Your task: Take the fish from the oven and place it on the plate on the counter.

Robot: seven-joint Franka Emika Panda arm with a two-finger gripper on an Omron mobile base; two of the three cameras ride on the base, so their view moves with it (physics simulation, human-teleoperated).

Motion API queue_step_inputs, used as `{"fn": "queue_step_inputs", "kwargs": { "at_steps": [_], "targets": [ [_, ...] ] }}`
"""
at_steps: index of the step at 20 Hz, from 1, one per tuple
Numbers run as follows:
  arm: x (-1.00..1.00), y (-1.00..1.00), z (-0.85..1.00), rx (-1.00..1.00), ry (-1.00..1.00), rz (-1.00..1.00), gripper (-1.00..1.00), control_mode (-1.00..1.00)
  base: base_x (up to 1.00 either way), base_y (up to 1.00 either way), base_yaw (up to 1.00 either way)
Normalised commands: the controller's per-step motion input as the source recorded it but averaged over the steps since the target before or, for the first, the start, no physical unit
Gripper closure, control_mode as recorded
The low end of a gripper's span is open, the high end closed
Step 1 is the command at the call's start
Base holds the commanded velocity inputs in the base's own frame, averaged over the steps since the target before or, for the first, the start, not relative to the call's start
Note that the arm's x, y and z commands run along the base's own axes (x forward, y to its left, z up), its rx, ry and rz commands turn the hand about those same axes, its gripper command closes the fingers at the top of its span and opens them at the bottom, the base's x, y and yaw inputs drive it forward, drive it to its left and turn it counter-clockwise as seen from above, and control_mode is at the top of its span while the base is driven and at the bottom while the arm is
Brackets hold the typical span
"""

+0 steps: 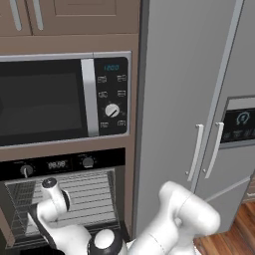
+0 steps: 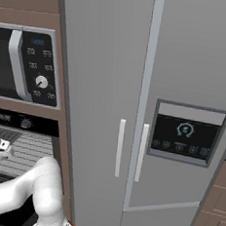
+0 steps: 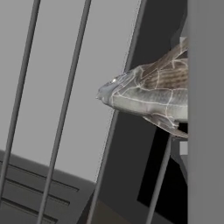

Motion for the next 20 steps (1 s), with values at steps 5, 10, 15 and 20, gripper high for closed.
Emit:
{"fn": "queue_step_inputs", "kwargs": {
  "at_steps": [5, 10, 15, 20],
  "targets": [
    [-1.00, 0.02, -0.42, 0.08, 0.00, 0.00, 1.00, -1.00, 0.00, 0.00, 0.00],
    [-0.76, 0.03, -0.04, 0.04, -0.11, 0.00, 1.00, -1.00, 0.00, 0.00, 0.00],
    [-0.17, -0.07, 0.42, 0.04, -0.19, 0.00, 1.00, -1.00, 0.00, 0.00, 0.00],
    [-0.12, -0.36, 0.92, 0.13, -0.03, 0.00, 1.00, -1.00, 0.00, 0.00, 0.00]
  ]
}}
